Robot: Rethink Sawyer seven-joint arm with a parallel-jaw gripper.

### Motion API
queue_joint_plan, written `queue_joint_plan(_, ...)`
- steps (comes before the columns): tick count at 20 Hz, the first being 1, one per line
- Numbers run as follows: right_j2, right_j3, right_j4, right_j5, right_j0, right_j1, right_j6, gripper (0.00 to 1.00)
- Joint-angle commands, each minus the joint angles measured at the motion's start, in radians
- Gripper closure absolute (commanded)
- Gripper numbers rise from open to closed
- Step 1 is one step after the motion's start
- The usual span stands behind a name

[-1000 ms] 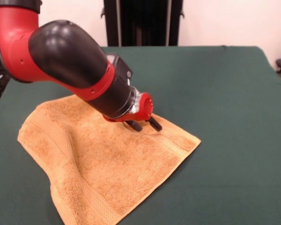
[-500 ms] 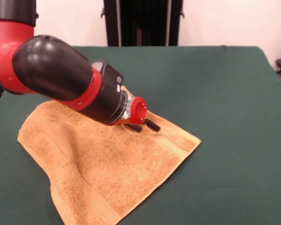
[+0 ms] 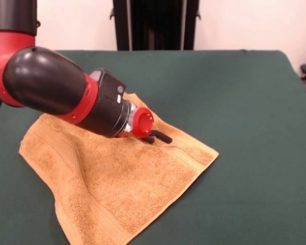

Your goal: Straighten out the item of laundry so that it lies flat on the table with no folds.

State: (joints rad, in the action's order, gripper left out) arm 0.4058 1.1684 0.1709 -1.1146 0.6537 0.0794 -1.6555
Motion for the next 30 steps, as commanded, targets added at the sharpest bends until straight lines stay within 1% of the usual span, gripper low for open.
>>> queue_joint_plan(1, 0.1, 0.109, -0.002, 0.038, -0.036, -0.134, 0.065, 0.0)
queue_joint_plan(4, 0.101, 0.1, 0.009, 0.048, -0.042, -0.149, 0.05, 0.0)
queue_joint_plan(7, 0.115, 0.126, 0.016, 0.085, -0.037, -0.155, 0.045, 0.0)
queue_joint_plan(12, 0.123, 0.194, 0.035, 0.143, -0.042, -0.127, -0.012, 0.0)
queue_joint_plan(16, 0.127, 0.25, 0.063, 0.151, -0.05, -0.092, -0.068, 0.0)
queue_joint_plan(20, 0.129, 0.287, 0.077, 0.15, -0.063, -0.064, -0.082, 0.0)
queue_joint_plan(25, 0.127, 0.299, 0.111, 0.144, -0.075, -0.062, -0.101, 0.0)
queue_joint_plan(30, 0.116, 0.28, 0.129, 0.144, -0.089, -0.073, -0.11, 0.0)
